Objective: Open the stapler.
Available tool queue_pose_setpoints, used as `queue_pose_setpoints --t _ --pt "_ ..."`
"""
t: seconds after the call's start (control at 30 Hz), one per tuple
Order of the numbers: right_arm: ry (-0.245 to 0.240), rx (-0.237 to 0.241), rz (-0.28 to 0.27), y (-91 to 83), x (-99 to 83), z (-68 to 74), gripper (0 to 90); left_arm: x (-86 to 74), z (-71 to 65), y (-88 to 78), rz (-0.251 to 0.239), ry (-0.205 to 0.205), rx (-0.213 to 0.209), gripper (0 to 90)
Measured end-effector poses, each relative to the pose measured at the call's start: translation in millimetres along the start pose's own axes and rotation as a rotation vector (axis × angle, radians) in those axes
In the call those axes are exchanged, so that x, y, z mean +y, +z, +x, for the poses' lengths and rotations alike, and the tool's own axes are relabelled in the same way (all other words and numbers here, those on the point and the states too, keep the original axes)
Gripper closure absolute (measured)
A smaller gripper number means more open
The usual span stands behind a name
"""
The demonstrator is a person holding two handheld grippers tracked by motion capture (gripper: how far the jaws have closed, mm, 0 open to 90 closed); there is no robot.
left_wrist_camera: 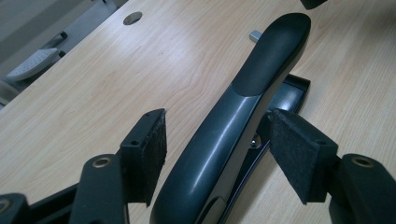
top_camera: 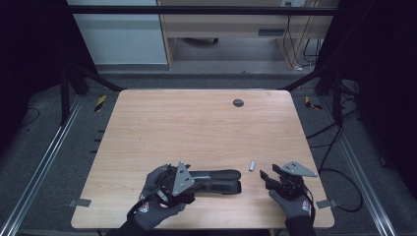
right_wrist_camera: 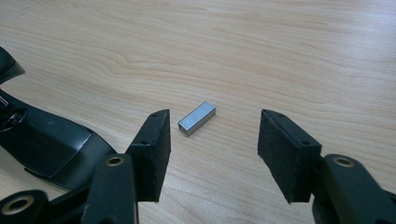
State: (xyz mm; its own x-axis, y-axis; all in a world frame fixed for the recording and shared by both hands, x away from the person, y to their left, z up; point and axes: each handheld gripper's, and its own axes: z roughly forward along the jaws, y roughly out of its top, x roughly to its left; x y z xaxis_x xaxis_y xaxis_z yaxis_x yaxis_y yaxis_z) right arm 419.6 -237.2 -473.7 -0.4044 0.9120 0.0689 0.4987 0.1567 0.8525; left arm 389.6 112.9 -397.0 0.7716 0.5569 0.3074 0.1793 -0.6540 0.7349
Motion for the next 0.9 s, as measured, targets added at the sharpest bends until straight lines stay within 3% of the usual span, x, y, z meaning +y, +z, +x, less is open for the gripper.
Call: queue_pose_setpoints --t 0.5,0.9 --pt "0.0 -0.001 0.005 0.6 -0.1 0.0 44.8 9.5 -16.9 11.3 0.029 0.09 0.023 34.9" --pt "0.001 -0.002 0.005 0.8 0.0 -0.1 44.9 18.3 -35.6 24.0 0.059 0.189 0.053 33.5"
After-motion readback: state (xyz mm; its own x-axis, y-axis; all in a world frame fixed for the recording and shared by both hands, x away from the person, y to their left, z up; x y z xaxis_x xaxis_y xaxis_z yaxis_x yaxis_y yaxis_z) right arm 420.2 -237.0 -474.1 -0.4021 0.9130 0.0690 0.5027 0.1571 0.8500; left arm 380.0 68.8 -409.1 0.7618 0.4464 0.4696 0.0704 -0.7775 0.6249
